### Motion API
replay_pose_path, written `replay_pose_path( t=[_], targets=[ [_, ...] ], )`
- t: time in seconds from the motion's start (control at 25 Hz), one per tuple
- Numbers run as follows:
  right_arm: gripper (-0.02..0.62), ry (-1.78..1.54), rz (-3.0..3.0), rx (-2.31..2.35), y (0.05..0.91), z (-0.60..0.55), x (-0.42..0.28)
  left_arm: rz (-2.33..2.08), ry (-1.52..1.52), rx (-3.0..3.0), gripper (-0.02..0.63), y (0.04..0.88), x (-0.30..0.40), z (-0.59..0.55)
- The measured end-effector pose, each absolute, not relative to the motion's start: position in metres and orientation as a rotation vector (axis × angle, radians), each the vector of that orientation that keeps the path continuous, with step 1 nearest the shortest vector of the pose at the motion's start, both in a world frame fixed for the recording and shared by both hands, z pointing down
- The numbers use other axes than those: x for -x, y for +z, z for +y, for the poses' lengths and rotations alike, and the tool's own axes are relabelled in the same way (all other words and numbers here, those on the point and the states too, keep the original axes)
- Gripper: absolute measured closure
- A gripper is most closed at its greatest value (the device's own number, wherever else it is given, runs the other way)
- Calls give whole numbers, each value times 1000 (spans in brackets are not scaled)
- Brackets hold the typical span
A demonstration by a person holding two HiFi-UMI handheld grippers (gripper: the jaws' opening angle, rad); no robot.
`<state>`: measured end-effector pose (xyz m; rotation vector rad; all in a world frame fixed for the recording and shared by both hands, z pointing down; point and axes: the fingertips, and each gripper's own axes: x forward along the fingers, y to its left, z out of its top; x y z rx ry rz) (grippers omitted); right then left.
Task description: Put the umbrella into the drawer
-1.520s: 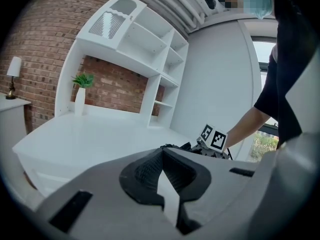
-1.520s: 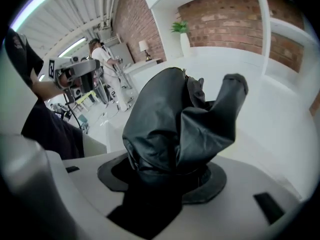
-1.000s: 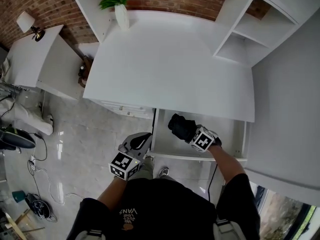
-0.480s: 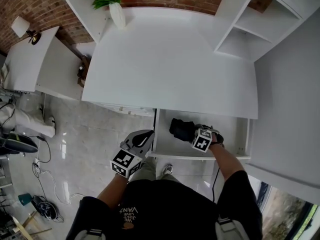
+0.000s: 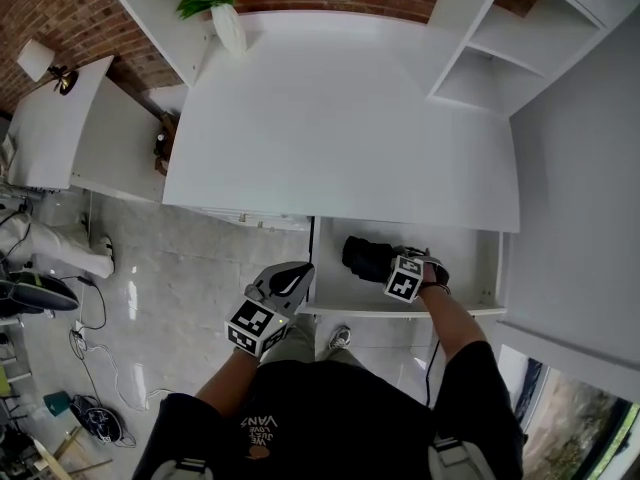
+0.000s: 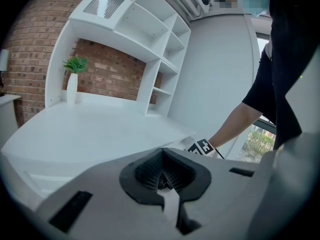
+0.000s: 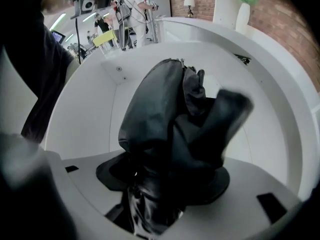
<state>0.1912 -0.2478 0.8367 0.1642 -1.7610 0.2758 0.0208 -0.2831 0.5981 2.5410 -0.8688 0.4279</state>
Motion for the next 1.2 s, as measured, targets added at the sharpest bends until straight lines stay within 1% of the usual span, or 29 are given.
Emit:
replay_pose_path(
  t=[0.52,1.08,1.12,1.2],
  targets=[
    [295,329,-1753,-311,829,-251,-199,-841,412,-2561,598,597,-24,-275],
    [295,362,-1856,-559,784,-253,-206,-828,395,-2579,598,595,-32,-257],
    [300,381,-1879,-600,778,-256,-206,-828,397,-2582,598,596,-33,-257],
    [347,418,-1925,-695,764,-261,-206,-831,397,-2585,598,596,-35,-255]
  ],
)
